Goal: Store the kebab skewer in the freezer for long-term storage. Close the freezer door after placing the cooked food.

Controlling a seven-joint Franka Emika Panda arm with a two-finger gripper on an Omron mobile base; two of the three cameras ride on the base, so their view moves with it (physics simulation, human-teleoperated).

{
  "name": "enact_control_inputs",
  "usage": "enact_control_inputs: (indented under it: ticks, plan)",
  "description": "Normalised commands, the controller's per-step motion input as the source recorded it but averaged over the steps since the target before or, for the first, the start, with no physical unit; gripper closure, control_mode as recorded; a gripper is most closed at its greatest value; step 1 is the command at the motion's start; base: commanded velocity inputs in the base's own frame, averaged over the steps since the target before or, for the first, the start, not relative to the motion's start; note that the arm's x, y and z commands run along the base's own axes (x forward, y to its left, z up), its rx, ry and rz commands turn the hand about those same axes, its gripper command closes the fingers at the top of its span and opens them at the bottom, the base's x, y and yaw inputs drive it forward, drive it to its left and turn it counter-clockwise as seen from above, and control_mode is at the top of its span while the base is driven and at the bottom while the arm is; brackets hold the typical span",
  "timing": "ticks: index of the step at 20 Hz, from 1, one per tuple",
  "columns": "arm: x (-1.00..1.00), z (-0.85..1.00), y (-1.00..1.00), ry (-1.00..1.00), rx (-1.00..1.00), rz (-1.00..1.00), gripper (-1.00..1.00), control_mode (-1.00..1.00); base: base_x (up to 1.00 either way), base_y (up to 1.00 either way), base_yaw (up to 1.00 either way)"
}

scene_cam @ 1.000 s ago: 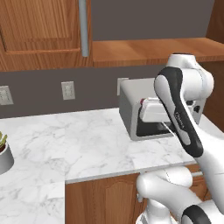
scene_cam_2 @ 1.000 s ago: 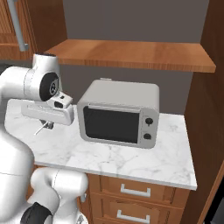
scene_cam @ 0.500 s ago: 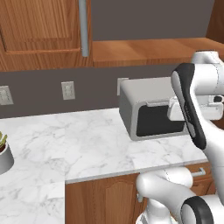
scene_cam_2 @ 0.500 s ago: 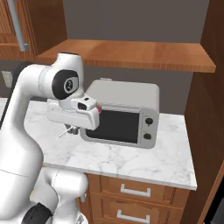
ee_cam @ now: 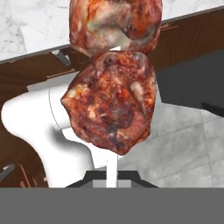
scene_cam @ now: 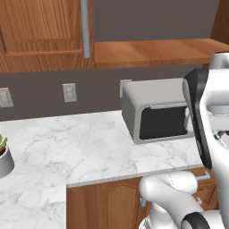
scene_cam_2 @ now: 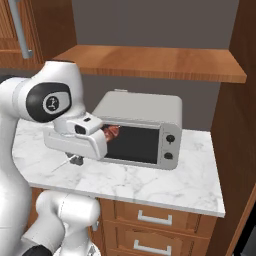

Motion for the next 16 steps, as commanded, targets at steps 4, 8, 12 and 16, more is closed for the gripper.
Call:
enact_control_inputs:
  ticks: [4, 8, 12, 16]
  plan:
    - [-0.37, 0.12, 0.19, 0.0, 0.02, 0.0, 1.0, -1.0, 0.0, 0.0, 0.0]
    - [-0.51, 0.0, 0.0, -0.01, 0.07, 0.11, 1.0, -1.0, 0.0, 0.0, 0.0]
    - [-0.11, 0.0, 0.0, 0.0, 0.01, 0.07, 1.0, -1.0, 0.0, 0.0, 0.0]
    - [0.0, 0.0, 0.0, 0.0, 0.0, 0.01, 1.0, -1.0, 0.0, 0.0, 0.0]
